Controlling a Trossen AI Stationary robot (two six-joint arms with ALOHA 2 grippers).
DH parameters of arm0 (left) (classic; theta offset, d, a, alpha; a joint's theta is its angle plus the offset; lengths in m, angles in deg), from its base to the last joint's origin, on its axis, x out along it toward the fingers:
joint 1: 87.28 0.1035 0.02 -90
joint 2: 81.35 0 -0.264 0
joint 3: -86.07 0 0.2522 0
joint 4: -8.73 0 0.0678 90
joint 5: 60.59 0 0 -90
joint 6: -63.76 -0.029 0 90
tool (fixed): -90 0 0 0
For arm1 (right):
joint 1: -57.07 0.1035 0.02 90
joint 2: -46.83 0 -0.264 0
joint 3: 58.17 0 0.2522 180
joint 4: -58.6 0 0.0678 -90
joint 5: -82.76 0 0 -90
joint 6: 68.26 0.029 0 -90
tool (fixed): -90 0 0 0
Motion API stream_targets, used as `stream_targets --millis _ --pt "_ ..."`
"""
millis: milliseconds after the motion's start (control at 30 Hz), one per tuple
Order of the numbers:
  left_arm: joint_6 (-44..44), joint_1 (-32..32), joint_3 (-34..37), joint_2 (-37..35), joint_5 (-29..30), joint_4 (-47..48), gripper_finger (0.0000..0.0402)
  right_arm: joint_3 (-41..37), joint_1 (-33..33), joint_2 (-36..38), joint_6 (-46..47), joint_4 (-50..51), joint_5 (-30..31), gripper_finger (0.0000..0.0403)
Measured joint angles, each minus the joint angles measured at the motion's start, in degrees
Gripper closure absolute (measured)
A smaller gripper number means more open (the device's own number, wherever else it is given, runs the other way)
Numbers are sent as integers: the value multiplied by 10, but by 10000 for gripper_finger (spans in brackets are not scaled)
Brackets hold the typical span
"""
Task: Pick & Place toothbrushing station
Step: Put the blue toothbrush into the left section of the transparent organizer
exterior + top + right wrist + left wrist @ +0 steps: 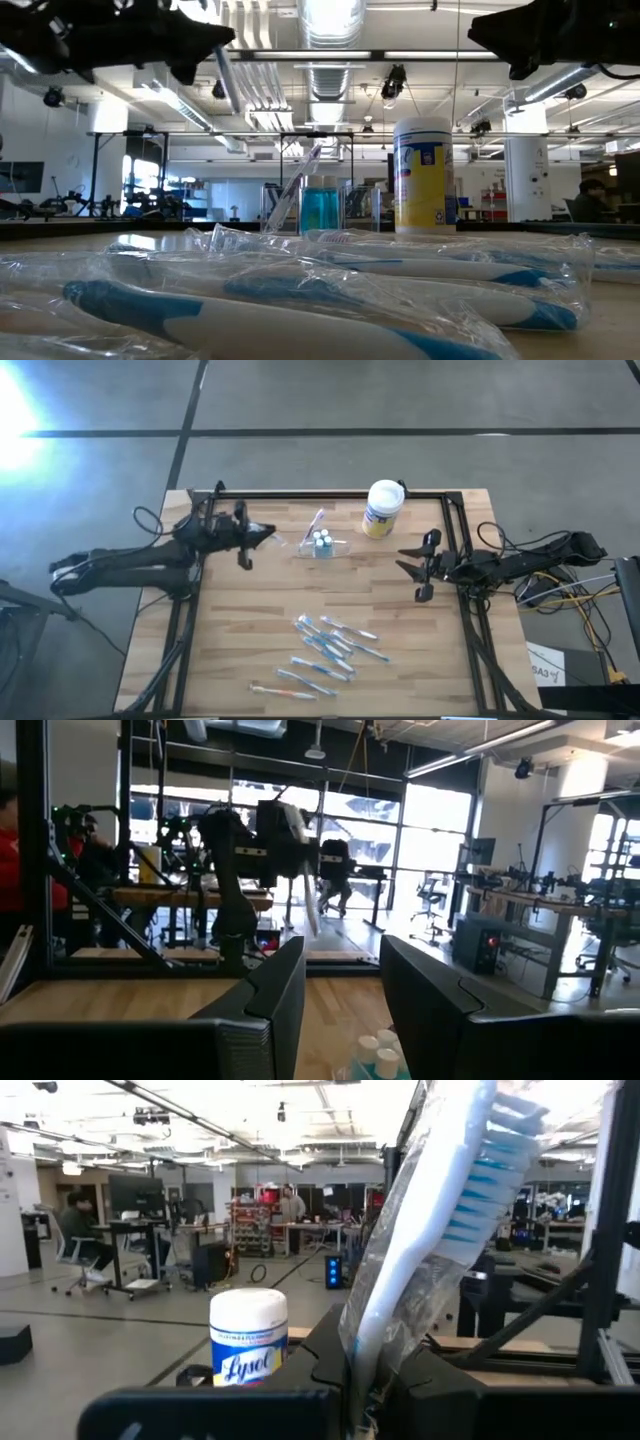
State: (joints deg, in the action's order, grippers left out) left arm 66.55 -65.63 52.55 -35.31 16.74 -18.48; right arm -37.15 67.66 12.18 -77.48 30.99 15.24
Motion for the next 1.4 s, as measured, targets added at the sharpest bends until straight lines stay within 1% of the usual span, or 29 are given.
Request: stream_targets --millis 100,233,367,533,667,767,833,1033,1067,1300,1400 --pt "-15 0 -46 66 1 0 384 4 0 0 0 0 0 279" --pt "-31 2 -87 155 2 2 384 5 0 0 0 2 0 279" --pt "-42 3 -109 234 8 3 384 4 0 0 0 5 0 278" --pt "-51 13 -118 303 35 -11 384 4 0 0 0 5 0 282" --pt "-50 25 -119 346 46 -26 384 4 0 0 1 7 0 284" --pt "-35 34 -119 376 47 -38 384 4 0 0 2 7 0 298" --pt "-27 35 -119 395 47 -55 384 4 0 0 2 7 0 315" --pt "-12 35 -119 441 47 -84 384 2 0 0 2 9 0 384" --pt "-11 35 -119 447 47 -85 384 1 0 0 2 9 0 389" --pt "-11 35 -119 477 51 -96 384 1 0 0 2 8 0 394" --pt "-10 35 -119 484 51 -104 383 0 0 -1 2 9 -12 394"
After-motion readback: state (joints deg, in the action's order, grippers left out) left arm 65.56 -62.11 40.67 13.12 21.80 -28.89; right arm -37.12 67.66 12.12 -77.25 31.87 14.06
